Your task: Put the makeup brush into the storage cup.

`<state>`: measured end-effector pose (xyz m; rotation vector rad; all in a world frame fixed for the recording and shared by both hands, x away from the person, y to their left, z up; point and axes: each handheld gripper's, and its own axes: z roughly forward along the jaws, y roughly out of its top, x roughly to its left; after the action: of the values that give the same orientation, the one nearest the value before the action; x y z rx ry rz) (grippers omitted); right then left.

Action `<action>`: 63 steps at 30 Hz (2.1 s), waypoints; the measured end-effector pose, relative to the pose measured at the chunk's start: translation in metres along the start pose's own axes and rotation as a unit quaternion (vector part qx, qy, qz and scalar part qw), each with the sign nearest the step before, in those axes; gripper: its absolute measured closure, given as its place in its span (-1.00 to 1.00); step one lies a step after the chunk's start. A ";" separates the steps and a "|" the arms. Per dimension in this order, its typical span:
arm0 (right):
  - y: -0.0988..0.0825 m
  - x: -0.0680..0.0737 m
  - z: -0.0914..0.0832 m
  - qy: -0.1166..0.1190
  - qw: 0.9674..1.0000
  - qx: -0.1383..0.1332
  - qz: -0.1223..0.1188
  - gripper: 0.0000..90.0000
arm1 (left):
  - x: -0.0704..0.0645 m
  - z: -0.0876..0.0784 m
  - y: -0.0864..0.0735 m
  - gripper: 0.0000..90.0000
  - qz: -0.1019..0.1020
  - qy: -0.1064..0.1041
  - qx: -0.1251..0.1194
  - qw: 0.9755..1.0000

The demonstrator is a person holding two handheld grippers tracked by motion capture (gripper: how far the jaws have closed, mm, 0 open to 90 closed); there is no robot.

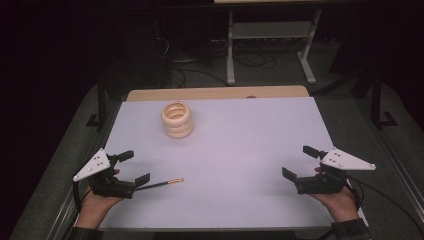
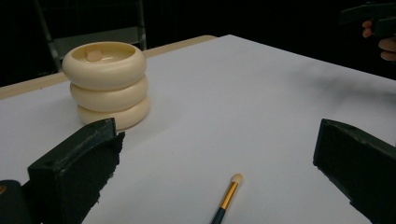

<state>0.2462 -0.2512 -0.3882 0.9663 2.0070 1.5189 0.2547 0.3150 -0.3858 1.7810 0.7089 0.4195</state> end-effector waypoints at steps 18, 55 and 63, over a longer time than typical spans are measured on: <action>0.000 0.001 0.000 0.002 1.000 -0.003 0.002 -1.00 | 0.004 -0.001 0.003 -0.99 -0.001 0.002 -0.004 1.000; 0.002 0.000 0.001 0.003 1.000 -0.005 0.007 -1.00 | 0.015 0.018 0.020 -0.99 0.008 -0.010 -0.004 1.000; 0.002 0.001 0.002 0.001 1.000 -0.004 0.004 -1.00 | 0.015 0.021 0.024 -0.99 0.012 -0.013 -0.005 1.000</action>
<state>0.2477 -0.2490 -0.3868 0.9719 1.9990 1.5321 0.2850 0.3048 -0.3710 1.7848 0.6666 0.4145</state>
